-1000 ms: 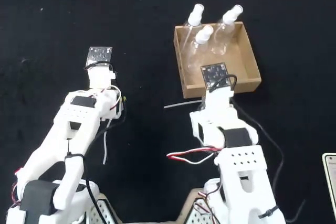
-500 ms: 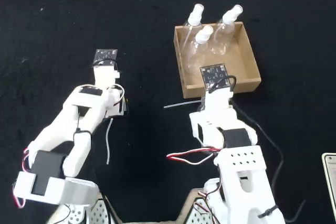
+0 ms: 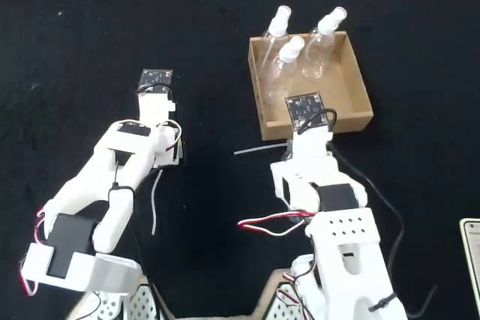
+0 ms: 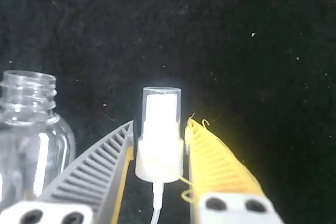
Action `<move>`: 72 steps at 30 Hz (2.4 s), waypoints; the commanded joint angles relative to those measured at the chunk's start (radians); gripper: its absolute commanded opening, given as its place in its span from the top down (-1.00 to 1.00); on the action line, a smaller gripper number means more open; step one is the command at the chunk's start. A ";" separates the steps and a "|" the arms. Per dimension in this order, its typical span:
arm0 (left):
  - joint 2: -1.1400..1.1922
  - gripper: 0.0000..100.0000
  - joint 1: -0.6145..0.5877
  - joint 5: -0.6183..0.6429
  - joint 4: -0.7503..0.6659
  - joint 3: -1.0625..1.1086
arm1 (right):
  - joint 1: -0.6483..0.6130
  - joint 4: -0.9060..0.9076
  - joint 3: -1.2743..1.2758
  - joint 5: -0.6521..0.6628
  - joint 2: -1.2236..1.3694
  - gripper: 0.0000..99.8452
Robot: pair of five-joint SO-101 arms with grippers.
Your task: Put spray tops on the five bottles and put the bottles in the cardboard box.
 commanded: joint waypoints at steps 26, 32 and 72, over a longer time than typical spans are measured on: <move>-1.008 0.91 0.047 0.069 -0.084 0.226 | -0.075 -0.025 -0.219 -0.008 -0.016 0.65; -1.155 0.91 0.012 0.170 -0.084 0.325 | -0.245 -0.172 -0.193 -0.008 -0.016 0.65; -1.359 0.92 0.286 0.201 -0.695 0.213 | -0.457 -0.408 0.369 -0.008 -0.803 0.65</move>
